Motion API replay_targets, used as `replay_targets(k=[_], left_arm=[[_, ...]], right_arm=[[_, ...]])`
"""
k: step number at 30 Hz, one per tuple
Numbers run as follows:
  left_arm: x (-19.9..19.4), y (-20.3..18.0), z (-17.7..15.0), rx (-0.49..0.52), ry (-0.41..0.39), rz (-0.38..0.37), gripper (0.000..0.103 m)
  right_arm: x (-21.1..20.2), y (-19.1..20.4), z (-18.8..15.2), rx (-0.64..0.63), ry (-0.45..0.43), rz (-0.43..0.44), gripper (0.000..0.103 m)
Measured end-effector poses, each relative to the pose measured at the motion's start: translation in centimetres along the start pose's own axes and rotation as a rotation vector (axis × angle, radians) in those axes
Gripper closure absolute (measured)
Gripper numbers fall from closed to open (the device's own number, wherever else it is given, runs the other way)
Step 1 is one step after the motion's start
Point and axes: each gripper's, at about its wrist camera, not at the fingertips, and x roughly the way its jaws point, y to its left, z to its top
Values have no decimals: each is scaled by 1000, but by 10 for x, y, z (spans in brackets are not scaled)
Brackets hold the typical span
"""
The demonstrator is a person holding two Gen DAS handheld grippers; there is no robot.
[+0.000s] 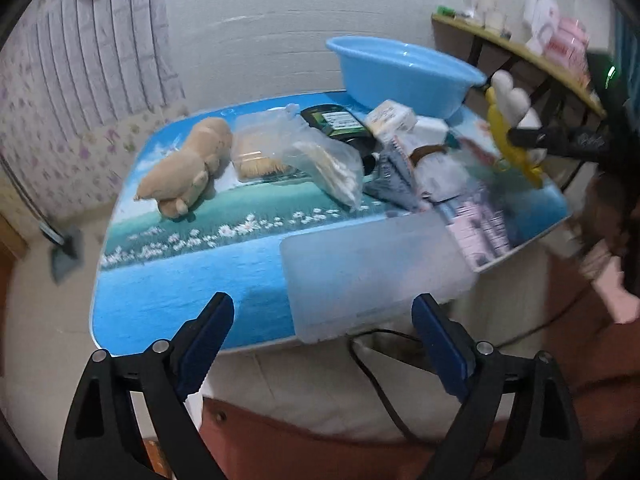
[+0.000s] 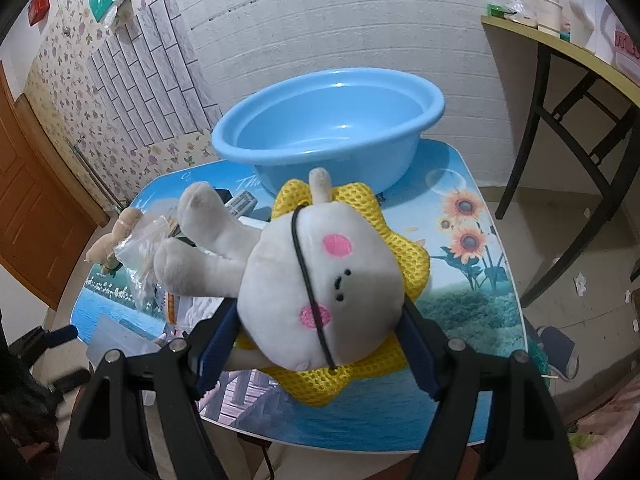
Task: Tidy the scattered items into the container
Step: 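Carry the clear box to the blue basin with the left tool while the right tool carries the bunny there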
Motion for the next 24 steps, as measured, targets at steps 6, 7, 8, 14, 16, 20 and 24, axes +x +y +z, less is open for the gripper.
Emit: replay_targets(k=[6,7,8,14,16,20,24], left_arm=[[18,-6,11,-12,-16,-48,10],[22,-7,14,-13,-19,-53,10],[25,-8,17,-13,-22,-62,9],[22,-24,29,147,-117,-60,7],[19,-23,32,231,-152,-56,5],[19,-22,40,423,-163,-182,5],[28,-27,51,628,-98,-291,5]], right_arm=[[-3,2,-3,9,10,7,28],[-4,3,-3,7,5,5,28],[-6,3,-3,8,1,4,28],[-6,6,-6,-1,2,7,28],[-6,6,-7,-2,8,7,28],[-7,6,-8,1,10,10,28],[-7,6,-9,-8,14,7,28]])
